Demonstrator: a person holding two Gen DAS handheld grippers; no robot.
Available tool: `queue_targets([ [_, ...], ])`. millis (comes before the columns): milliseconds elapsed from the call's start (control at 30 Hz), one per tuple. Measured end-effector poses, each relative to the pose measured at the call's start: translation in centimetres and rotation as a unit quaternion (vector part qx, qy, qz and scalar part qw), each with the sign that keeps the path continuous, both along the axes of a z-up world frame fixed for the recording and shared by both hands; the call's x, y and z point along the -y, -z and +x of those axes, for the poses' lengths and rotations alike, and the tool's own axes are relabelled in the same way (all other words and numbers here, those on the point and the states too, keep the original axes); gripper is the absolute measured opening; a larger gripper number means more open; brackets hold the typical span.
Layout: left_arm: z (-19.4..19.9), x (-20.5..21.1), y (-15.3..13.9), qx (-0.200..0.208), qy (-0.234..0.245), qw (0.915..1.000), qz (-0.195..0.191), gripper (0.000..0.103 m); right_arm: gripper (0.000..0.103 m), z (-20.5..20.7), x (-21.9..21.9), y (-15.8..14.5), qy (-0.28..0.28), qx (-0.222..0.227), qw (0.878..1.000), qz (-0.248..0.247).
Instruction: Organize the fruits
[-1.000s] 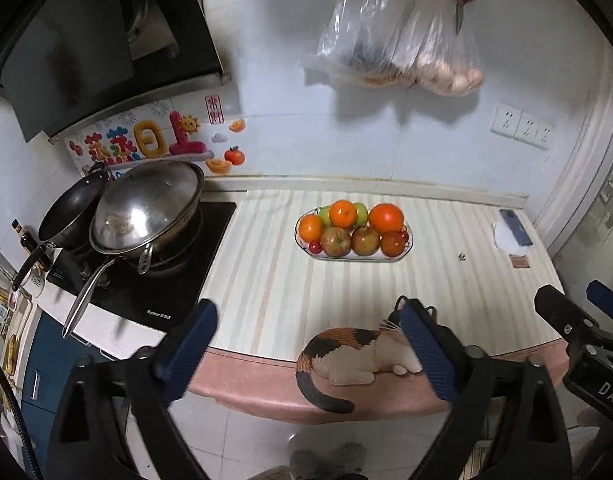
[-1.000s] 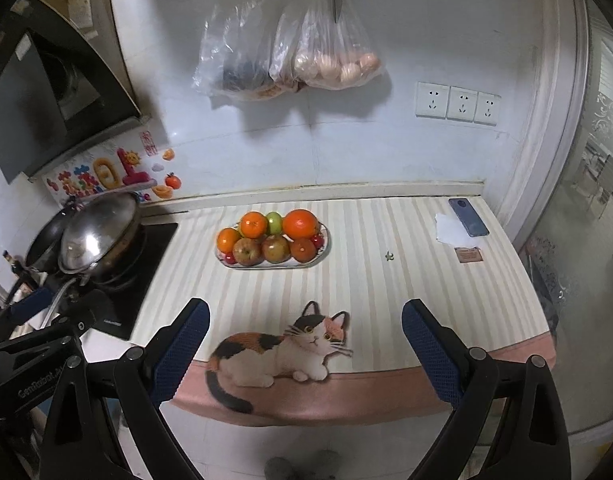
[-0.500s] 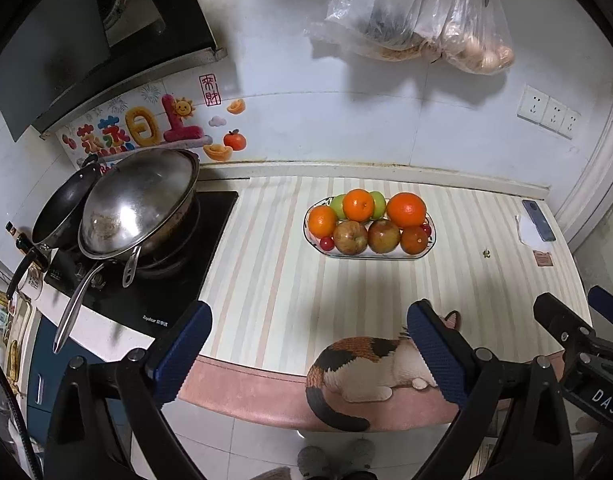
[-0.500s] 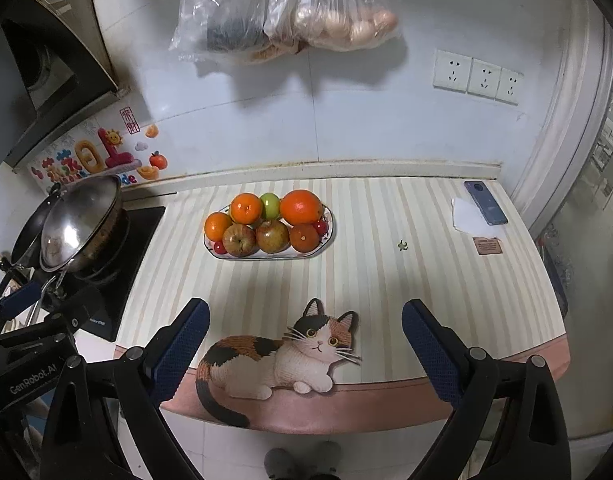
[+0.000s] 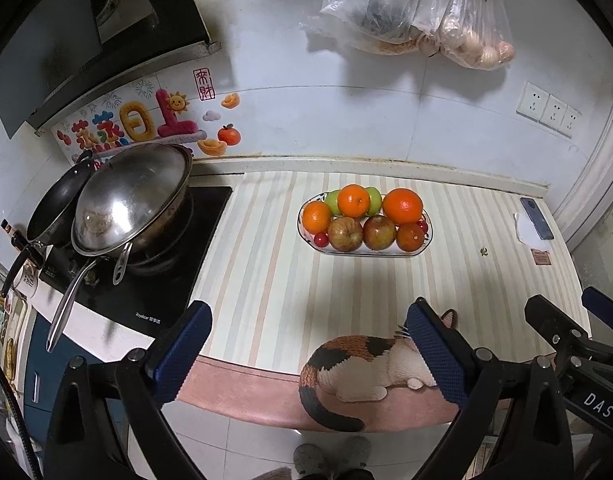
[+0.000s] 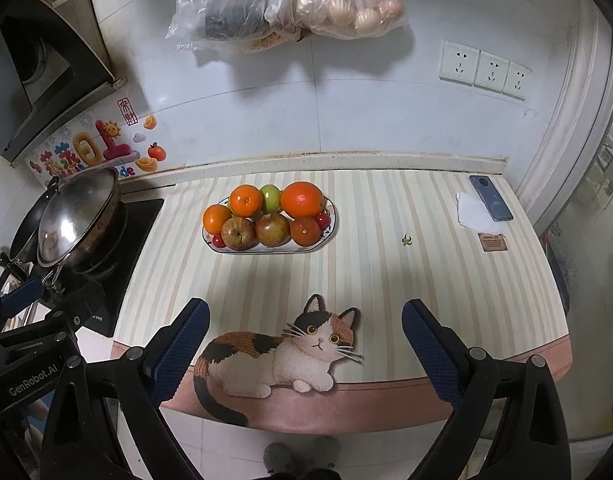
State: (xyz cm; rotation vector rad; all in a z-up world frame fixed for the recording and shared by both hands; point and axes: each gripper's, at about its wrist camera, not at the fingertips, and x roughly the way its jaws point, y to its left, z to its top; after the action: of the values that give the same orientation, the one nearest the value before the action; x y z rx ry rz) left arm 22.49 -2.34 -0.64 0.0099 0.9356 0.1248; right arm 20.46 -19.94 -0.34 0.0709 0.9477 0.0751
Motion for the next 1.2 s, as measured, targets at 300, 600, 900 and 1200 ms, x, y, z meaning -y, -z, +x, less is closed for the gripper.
queue_targets([
  [300,-0.5,0.1,0.2,-0.001,0.004,1.0000,-0.001,0.100,0.099,-0.2,0.1,0.1,0.003,-0.001,1.000,0.004],
  [600,-0.9,0.3,0.0,0.004,0.001,1.0000,-0.004,0.100,0.099,-1.0,-0.1,-0.2,0.001,0.004,1.000,0.003],
  [900,-1.3,0.2,-0.8,0.015,-0.004,0.9999,0.000,0.102,0.099,-1.6,-0.2,-0.6,0.000,0.008,1.000,0.005],
  [1200,-1.8,0.3,-1.1,0.018,-0.002,0.9998,0.002,0.102,0.099,-2.0,0.0,-1.2,-0.001,0.010,1.000,0.007],
])
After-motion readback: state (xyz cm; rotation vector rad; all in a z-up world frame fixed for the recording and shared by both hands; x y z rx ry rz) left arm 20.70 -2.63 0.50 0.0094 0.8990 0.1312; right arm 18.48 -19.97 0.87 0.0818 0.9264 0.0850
